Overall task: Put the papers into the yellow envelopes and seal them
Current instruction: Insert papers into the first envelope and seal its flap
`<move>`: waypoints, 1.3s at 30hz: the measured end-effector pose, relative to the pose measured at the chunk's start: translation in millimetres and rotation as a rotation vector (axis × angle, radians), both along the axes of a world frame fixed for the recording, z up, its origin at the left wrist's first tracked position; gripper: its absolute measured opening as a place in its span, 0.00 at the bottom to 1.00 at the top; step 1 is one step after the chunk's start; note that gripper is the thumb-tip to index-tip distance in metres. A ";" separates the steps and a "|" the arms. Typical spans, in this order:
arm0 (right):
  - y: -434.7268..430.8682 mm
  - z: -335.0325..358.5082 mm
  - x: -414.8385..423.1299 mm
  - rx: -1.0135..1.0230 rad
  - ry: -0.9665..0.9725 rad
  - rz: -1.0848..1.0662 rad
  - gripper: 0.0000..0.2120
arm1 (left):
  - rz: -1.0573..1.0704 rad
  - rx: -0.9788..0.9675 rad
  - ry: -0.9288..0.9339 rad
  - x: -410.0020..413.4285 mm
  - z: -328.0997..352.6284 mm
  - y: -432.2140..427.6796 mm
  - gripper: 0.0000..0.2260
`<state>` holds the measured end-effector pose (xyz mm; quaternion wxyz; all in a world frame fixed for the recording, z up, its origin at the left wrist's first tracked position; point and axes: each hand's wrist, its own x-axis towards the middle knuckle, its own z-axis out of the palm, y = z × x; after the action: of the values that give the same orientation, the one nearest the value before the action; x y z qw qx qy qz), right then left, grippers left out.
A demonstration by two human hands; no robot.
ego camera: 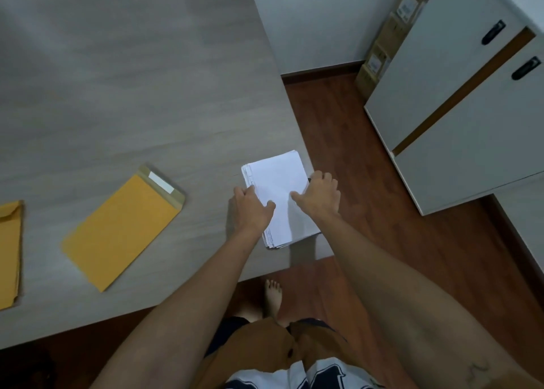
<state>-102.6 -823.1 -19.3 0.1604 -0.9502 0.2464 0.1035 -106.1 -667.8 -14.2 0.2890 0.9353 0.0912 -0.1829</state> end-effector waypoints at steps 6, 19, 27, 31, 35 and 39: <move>-1.7 -1.2 -1.0 0.074 0.004 0.005 0.32 | 0.162 -0.059 0.005 7.7 -6.6 -6.8 0.24; -3.8 -0.5 -4.6 0.171 -0.038 -0.019 0.29 | 0.336 -0.252 0.114 27.4 -8.8 -14.6 0.18; -3.9 -5.9 -4.5 0.174 -0.038 -0.025 0.29 | 0.244 -0.295 0.070 23.9 -15.7 -13.0 0.12; -1.9 -9.3 -5.8 0.151 -0.058 -0.028 0.29 | 0.157 -0.290 0.129 21.3 -17.5 -14.1 0.11; 1.4 -11.9 -8.3 0.101 -0.072 -0.020 0.29 | 0.129 -0.292 0.083 22.7 -16.8 -16.4 0.13; 4.2 -7.1 -3.9 0.147 -0.163 -0.051 0.30 | 0.210 -0.456 0.115 29.5 -12.8 -13.5 0.14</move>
<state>-106.5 -818.9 -26.3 0.2518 -0.9345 0.2486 0.0396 -76.6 -681.2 -27.0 0.5043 0.8192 0.1607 -0.2208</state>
